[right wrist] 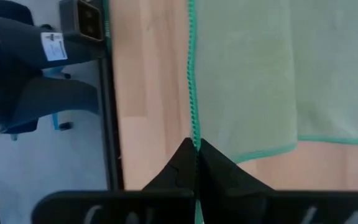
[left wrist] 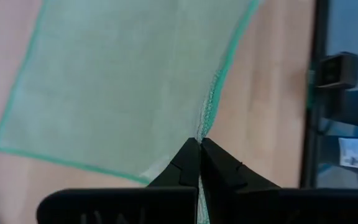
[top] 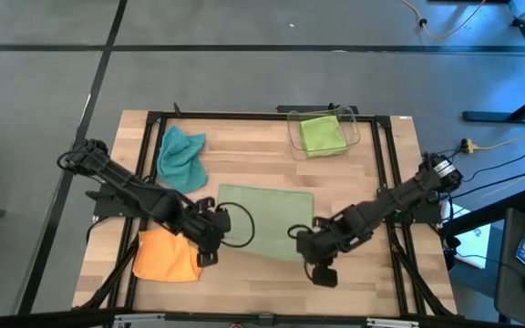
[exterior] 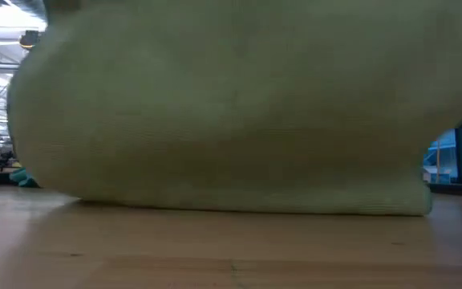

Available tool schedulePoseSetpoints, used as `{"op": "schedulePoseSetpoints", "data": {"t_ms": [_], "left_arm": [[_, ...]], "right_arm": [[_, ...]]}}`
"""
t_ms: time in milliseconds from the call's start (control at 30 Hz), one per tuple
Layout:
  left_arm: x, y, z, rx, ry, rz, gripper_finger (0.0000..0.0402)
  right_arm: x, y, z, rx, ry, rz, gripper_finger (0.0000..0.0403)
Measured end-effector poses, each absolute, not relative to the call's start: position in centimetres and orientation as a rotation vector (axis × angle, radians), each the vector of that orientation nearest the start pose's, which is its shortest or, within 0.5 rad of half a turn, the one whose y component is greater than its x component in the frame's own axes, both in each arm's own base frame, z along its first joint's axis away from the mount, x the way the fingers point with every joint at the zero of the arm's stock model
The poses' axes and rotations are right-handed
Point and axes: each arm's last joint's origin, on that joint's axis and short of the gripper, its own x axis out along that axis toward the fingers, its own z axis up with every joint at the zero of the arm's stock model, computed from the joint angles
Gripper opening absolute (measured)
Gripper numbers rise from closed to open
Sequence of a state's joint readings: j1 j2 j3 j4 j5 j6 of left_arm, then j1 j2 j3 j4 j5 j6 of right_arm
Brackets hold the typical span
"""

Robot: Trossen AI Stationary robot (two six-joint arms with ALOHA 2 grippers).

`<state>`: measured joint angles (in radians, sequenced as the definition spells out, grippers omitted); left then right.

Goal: Fold microfiber towels
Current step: Fold the green microfiber towel

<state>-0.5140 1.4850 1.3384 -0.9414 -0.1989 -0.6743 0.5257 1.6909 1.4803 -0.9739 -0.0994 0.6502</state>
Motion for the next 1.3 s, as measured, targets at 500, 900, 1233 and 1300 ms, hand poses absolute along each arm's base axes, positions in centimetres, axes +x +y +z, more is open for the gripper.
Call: {"op": "schedulePoseSetpoints", "data": {"t_ms": [500, 900, 1233, 1300], "left_arm": [[25.1, -15.0, 30.5, -0.201, 1.007, 0.129, 0.0000], [26.3, -12.5, 28.0, -0.150, 1.076, 0.291, 0.0000], [26.7, -9.3, 26.3, -0.144, 1.151, 0.399, 0.0000], [26.7, -8.8, 25.7, -0.146, 1.167, 0.418, 0.0000]], "right_arm": [[29.0, 17.3, 28.2, 0.254, 1.279, 0.051, 0.0002], [29.2, 12.9, 24.2, 0.193, 1.364, -0.204, 0.0002], [30.1, 9.9, 22.9, 0.158, 1.326, -0.293, 0.0002], [30.2, 9.4, 22.5, 0.154, 1.324, -0.294, 0.0002]]}}
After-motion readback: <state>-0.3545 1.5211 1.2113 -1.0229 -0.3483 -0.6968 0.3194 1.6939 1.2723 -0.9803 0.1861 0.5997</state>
